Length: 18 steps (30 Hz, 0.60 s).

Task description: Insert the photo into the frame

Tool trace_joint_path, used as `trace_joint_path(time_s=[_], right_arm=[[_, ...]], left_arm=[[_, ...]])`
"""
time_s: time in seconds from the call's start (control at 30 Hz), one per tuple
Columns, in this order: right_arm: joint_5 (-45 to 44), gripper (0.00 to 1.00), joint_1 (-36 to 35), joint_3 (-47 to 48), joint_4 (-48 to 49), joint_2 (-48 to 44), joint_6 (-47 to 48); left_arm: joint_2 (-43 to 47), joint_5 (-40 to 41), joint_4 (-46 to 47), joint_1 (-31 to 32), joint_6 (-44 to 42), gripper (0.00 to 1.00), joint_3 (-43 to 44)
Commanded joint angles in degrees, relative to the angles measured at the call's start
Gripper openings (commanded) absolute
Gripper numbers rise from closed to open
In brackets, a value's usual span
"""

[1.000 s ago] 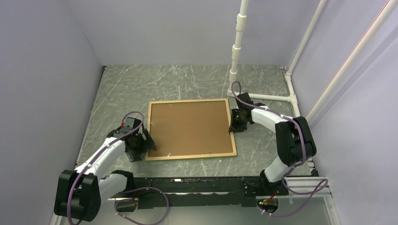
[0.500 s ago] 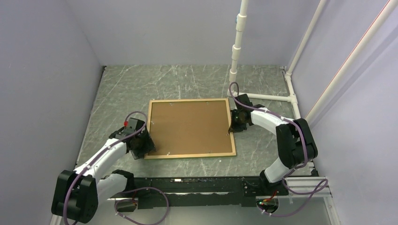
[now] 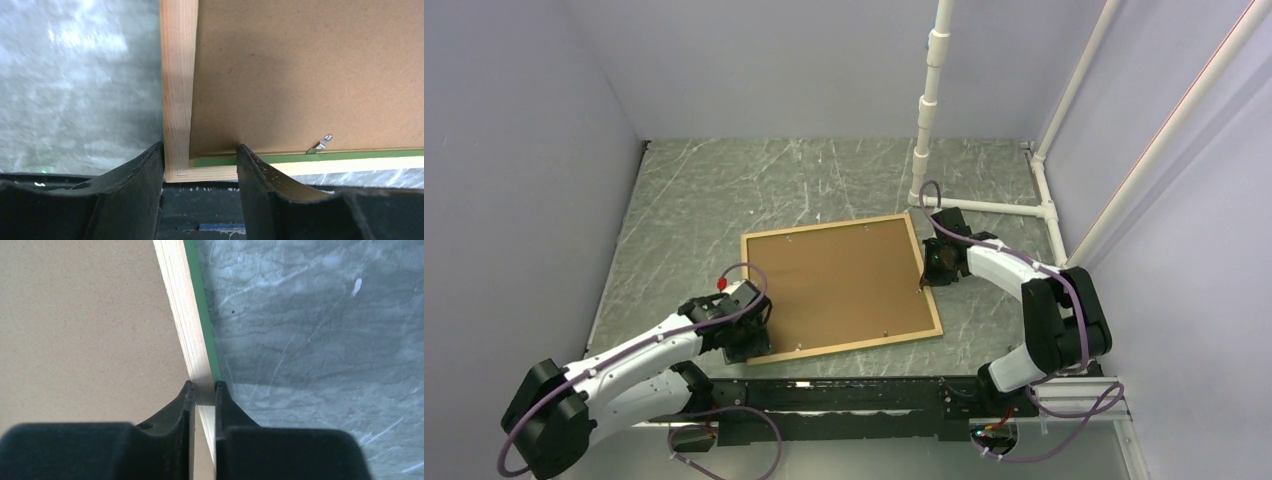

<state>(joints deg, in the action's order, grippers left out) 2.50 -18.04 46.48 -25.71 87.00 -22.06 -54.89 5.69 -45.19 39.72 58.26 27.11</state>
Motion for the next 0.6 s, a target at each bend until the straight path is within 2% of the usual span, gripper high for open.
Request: trace_joint_path(time_s=[0.0, 0.03, 0.1, 0.2, 0.23, 0.3, 0.47, 0.57], right_arm=[[3.4, 0.27, -0.4, -5.0, -2.2, -2.7, -7.1], [3.1, 0.36, -0.2, -5.5, -1.7, -3.4, -7.3], [3.1, 0.51, 0.0, -5.5, -1.3, -4.2, -7.0], [3.0, 0.7, 0.2, -3.5, -2.1, -3.7, -6.2], [3.0, 0.76, 0.2, -2.9, -2.4, -3.2, -5.9], [3.5, 0.82, 0.4, -2.1, -2.6, -2.7, -5.6], [5.6, 0.91, 0.4, -1.5, -2.0, -2.2, -5.4], [7.4, 0.96, 0.5, -1.8, -1.2, -2.4, -5.0]], left_arm=[[3.1, -2.4, 1.9, 7.9, 11.8, 0.57, 0.9], [3.1, -1.0, -0.2, 8.6, 12.6, 0.62, 1.5], [2.6, 2.2, -4.9, 8.7, 13.6, 0.82, 3.6], [0.8, 6.7, -10.1, 8.7, 13.9, 0.97, 8.5], [0.0, 8.0, -11.1, 8.7, 13.8, 0.99, 10.1], [-1.9, 9.9, -11.4, 8.4, 12.9, 0.99, 12.8], [-6.7, 12.3, -8.1, 5.6, 6.6, 0.99, 18.2], [-9.0, 11.4, -5.0, 1.1, 2.7, 0.99, 19.7]])
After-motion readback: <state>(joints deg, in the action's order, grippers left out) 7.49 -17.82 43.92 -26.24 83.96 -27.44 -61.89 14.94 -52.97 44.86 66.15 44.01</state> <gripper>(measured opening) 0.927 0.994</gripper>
